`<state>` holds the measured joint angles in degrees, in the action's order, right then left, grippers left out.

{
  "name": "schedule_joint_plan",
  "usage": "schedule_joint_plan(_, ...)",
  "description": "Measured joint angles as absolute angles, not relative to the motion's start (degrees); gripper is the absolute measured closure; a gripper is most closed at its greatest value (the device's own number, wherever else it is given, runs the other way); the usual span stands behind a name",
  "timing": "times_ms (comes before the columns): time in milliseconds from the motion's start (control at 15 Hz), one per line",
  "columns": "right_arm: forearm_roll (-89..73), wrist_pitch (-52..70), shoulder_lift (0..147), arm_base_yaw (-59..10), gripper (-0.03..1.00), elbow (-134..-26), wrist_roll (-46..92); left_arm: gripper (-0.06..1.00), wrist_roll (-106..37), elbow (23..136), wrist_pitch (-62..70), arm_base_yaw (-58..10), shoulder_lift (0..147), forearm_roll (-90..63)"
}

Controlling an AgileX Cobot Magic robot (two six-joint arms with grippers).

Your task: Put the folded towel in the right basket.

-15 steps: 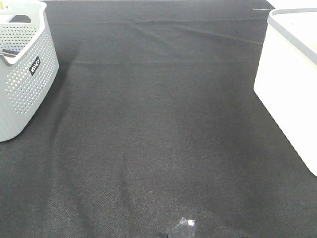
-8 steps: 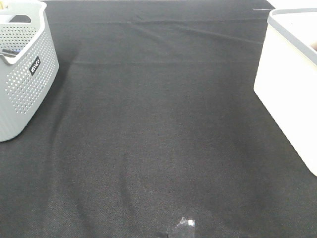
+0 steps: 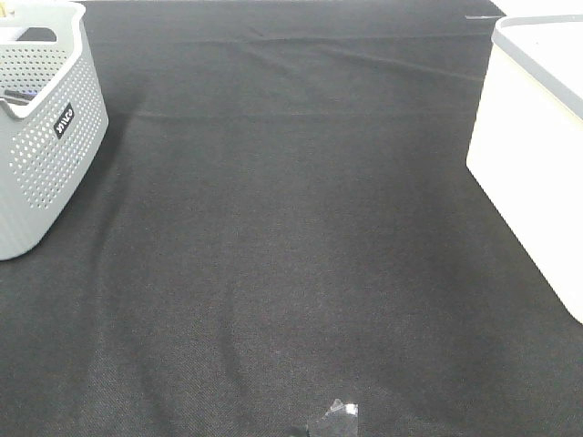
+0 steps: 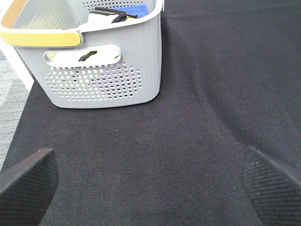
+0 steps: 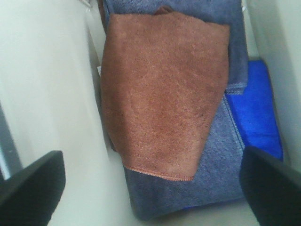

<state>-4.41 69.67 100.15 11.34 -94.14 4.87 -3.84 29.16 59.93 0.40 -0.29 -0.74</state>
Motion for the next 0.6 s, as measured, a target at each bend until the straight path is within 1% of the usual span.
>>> schedule_joint_plan(400, -6.25, 69.79, 92.42, 10.54, 0.00, -94.48, 3.44, -0.05, -3.84, 29.16, 59.93, 0.40, -0.29, -0.74)
schedule_joint_plan(467, -6.19, 69.79, 91.27, 9.05, 0.00, -94.48, 3.44, -0.05, -3.84, 29.16, 59.93, 0.40, -0.29, -0.74)
schedule_joint_plan(533, -5.10, 69.79, 89.73, 4.13, 0.00, -94.48, 2.98, -0.05, -3.84, 29.16, 59.93, 0.40, -0.29, -0.74)
schedule_joint_plan(600, -3.90, 69.84, 88.98, 1.03, 0.00, -94.48, 1.72, -0.05, -3.84, 29.16, 59.93, 0.40, -0.29, -0.74)
